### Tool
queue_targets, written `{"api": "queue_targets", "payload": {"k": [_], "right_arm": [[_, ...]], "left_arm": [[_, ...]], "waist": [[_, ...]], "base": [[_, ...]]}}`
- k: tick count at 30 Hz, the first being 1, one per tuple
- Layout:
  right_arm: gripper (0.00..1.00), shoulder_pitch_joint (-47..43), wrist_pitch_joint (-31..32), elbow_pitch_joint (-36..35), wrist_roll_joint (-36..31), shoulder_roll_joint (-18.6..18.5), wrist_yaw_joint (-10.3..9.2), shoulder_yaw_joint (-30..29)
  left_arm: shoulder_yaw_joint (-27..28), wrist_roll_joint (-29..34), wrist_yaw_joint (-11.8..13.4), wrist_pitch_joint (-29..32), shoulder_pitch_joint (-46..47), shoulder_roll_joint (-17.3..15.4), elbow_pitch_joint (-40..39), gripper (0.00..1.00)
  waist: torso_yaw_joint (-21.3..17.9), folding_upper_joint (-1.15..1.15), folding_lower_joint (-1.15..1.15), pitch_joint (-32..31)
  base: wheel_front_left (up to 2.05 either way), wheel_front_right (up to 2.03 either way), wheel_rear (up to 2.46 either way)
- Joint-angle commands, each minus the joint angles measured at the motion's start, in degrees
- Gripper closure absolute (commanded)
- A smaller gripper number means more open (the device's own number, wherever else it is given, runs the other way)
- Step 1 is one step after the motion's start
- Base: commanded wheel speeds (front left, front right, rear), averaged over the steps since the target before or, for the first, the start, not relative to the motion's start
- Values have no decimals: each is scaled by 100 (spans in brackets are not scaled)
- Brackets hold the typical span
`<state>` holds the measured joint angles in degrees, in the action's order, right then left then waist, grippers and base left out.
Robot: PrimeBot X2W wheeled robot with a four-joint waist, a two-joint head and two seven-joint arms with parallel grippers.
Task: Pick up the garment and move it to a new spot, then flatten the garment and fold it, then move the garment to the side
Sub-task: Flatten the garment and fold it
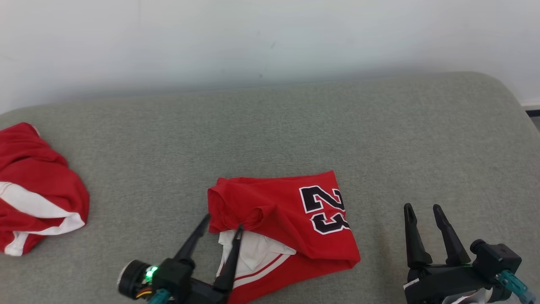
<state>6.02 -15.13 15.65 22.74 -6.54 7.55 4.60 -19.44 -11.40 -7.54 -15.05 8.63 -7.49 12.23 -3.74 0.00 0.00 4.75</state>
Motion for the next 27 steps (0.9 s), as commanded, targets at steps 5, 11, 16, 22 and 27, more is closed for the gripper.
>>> {"api": "queue_targets", "payload": {"k": [5, 11, 16, 22, 27], "right_arm": [[0, 98, 0, 2, -13, 38, -11, -24], [0, 119, -1, -38, -18, 81, -11, -63], [0, 117, -1, -71, -43, 112, -11, -114], [0, 43, -1, -55, -78, 141, -11, -169], [0, -23, -1, -49, -116, 137, -11, -220]], "left_arm": [[-535, -198, 13, -18, 309, -116, 241, 0], [-821, -384, 13, -18, 542, -165, 552, 0], [-830, -434, 13, -18, 689, -216, 782, 64], [-841, -420, 13, -18, 874, -211, 1052, 100], [-859, -441, 13, -18, 747, -256, 919, 100]], "waist": [[-264, 0, 0, 163], [-498, 0, 0, 277], [-621, 0, 0, 332], [-583, 0, 0, 298], [-387, 0, 0, 187]], "base": [[0, 0, 0], [0, 0, 0], [0, 0, 0], [0, 0, 0], [0, 0, 0]]}}
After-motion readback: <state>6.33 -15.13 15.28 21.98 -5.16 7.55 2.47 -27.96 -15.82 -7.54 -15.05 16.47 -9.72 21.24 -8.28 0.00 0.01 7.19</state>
